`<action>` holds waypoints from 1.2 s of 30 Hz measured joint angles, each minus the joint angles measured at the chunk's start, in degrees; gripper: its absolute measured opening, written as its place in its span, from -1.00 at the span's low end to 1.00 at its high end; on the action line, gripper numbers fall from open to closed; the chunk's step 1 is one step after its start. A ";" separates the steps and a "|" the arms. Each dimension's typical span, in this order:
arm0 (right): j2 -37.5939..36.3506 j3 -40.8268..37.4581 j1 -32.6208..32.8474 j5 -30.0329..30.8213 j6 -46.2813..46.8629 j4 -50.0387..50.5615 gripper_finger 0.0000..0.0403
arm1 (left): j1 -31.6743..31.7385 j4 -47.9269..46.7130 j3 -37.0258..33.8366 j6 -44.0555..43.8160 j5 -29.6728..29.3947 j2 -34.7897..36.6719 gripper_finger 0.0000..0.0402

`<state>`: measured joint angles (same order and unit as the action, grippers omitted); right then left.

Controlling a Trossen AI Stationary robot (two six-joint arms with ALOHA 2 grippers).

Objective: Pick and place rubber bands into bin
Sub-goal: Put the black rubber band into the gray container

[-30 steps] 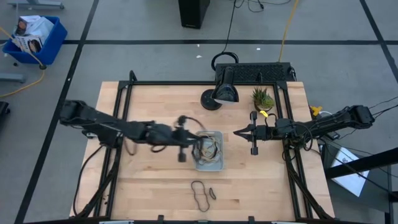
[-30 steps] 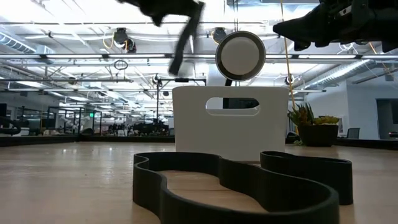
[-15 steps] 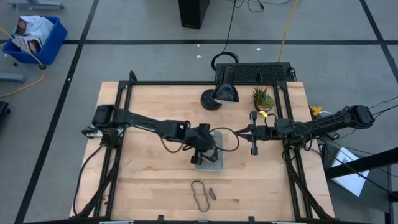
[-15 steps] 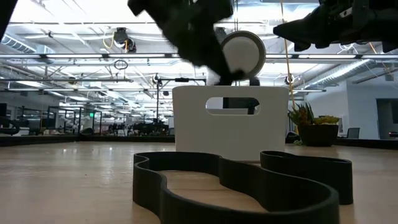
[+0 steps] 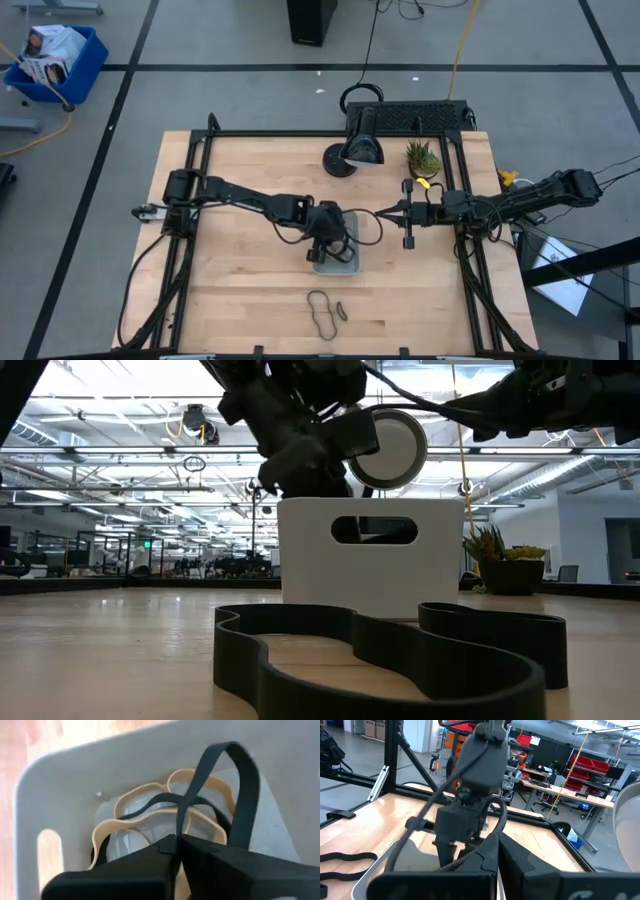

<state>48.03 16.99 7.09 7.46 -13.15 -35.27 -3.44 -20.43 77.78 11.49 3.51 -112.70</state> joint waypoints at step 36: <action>0.00 0.00 0.02 -0.02 0.13 1.49 -1.00 | -5.87 -20.84 -0.08 2.97 -11.69 42.12 -0.93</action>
<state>48.03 16.99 7.11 7.44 -13.02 -33.78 -9.31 -41.26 77.70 14.45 -8.18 -70.59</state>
